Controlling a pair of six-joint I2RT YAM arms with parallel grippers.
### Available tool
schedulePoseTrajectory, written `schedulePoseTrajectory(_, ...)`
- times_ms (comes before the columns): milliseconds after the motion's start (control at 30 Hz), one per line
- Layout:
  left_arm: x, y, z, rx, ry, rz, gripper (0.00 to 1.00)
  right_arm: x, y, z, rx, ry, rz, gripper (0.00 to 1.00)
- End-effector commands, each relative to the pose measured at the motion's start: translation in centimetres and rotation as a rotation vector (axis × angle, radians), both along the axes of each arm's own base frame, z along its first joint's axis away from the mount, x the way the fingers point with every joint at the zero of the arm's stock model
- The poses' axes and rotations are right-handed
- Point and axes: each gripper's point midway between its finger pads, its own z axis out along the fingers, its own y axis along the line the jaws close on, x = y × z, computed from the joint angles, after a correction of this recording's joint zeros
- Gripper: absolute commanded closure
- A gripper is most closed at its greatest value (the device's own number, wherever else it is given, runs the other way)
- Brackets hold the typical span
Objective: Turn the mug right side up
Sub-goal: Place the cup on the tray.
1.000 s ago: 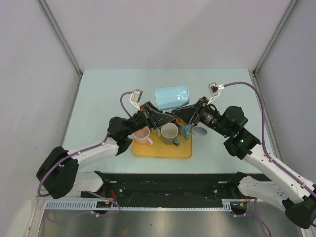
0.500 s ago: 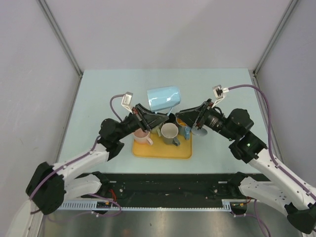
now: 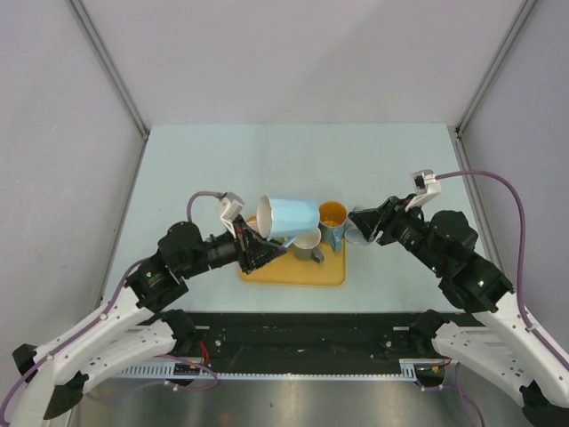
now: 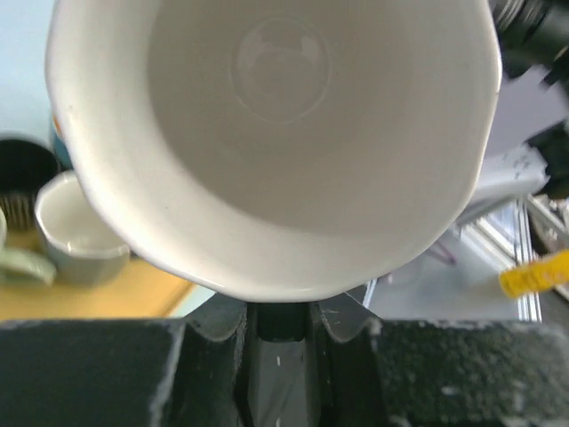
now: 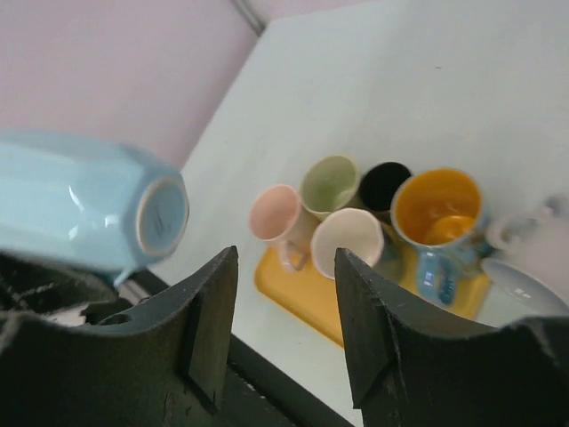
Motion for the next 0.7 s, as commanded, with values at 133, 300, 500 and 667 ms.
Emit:
schedulePoseTrajectory(133, -5.8, 1.5, -5.3, 0.301, 0.142, -0.143, 1.0, 1.9, -5.1, -2.4, -0.181, 0.062, -0.262, 0.48)
schedulePoseTrajectory(300, -9.2, 2.8, -7.3, 0.457, 0.236, -0.237, 1.0, 2.2, -5.0, -3.2, -0.212, 0.08, -0.261, 0.48)
schedulePoseTrajectory(500, -10.1, 3.2, -9.5, 0.569, 0.308, -0.263, 1.0, 2.6, -4.8, -4.1, -0.244, 0.104, -0.265, 0.48)
schedulePoseTrajectory(667, -9.7, 2.4, -11.5, 0.603, 0.33, -0.266, 1.0, 2.8, -4.7, -4.4, -0.257, 0.112, -0.262, 0.49)
